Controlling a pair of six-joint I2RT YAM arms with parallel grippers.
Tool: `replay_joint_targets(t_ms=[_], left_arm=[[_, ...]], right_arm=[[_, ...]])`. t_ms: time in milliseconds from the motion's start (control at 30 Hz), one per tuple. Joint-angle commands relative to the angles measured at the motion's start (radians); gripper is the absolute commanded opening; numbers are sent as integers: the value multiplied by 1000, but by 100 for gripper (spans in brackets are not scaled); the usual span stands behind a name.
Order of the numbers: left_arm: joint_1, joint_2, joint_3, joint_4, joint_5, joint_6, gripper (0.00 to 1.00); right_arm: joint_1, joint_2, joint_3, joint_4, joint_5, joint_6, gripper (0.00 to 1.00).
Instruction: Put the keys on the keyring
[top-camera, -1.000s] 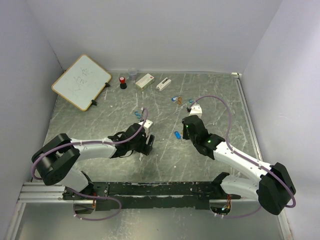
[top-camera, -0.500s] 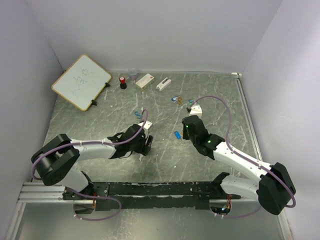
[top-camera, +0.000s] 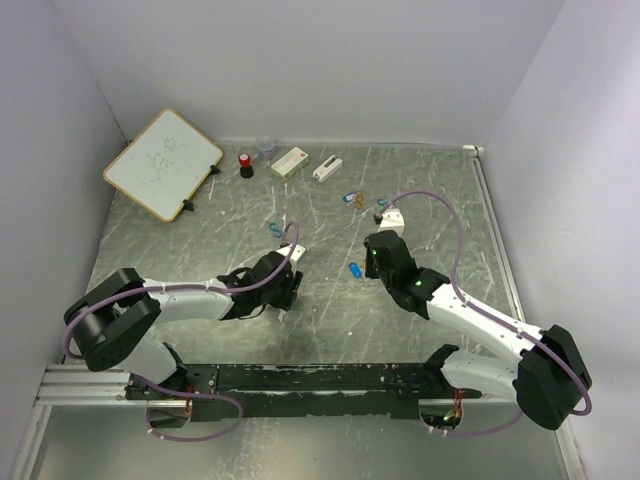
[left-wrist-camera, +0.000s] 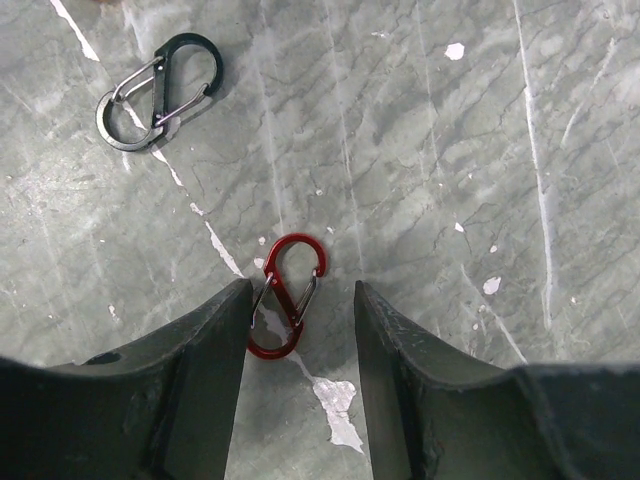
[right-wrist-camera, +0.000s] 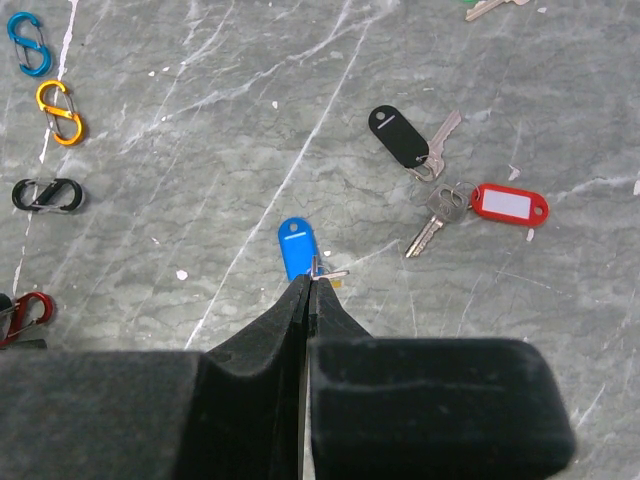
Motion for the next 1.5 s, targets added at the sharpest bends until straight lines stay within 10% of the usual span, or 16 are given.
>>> replay_joint_targets(t_ms=[0,600,767,1467], left_arm=[[-32,44,-1,-71,3,-40,55],[-74,97,40,-92,-46,-49,36],[-80,100,46,-99,-54,-53,7],[-81,131,302,-164,-185,-52,7]], right_arm=[[6,-11,-7,19,7,-8,0],[6,-33,-15,9,13,-9,0],[6,-39,-18,11,13,-8,0],[28,-36,-39,119,-152,-79,0]])
